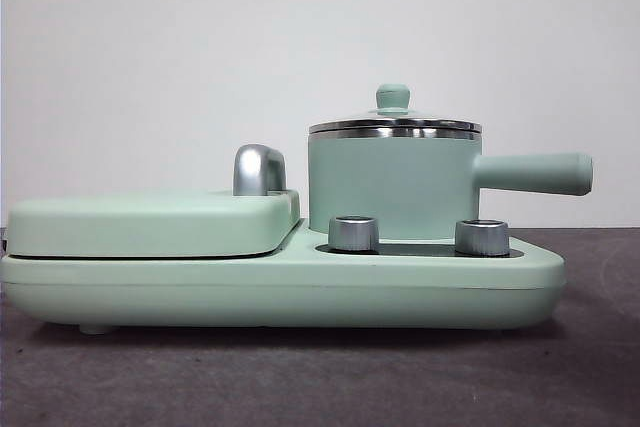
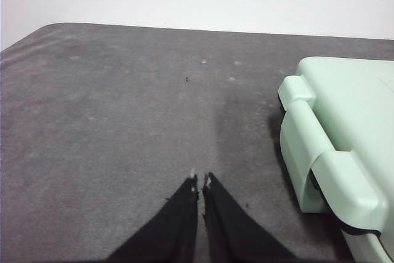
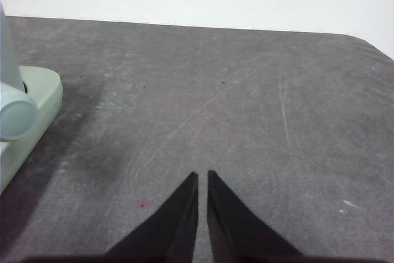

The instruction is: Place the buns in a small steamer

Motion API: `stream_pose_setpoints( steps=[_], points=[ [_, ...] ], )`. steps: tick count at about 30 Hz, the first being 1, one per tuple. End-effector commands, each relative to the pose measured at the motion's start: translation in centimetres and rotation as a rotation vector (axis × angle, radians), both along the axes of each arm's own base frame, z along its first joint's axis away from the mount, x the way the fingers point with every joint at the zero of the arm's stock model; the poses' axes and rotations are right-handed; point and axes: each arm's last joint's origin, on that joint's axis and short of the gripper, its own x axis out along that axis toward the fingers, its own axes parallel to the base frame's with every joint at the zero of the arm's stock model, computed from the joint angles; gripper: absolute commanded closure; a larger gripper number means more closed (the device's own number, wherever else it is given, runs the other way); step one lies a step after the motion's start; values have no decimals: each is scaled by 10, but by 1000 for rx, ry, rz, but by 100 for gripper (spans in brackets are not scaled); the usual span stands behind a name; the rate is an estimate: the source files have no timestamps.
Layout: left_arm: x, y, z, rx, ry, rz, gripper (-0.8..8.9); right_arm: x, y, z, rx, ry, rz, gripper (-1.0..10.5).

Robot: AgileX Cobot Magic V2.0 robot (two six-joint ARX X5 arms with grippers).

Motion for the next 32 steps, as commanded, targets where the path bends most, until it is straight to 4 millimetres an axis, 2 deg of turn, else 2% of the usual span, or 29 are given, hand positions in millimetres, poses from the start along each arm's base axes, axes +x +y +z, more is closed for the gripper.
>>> stream_pose_setpoints(
  steps=[1, 14, 32],
  points=[
    [1, 0, -7, 0, 24, 5, 794, 0, 0, -2, 3, 10, -3, 923],
    [1, 0, -7, 0, 24, 5, 794, 0, 0, -2, 78, 8, -17, 924],
    [1, 0, -7, 0, 23, 5, 794, 0, -1, -2, 98, 5, -44, 932]
  ],
)
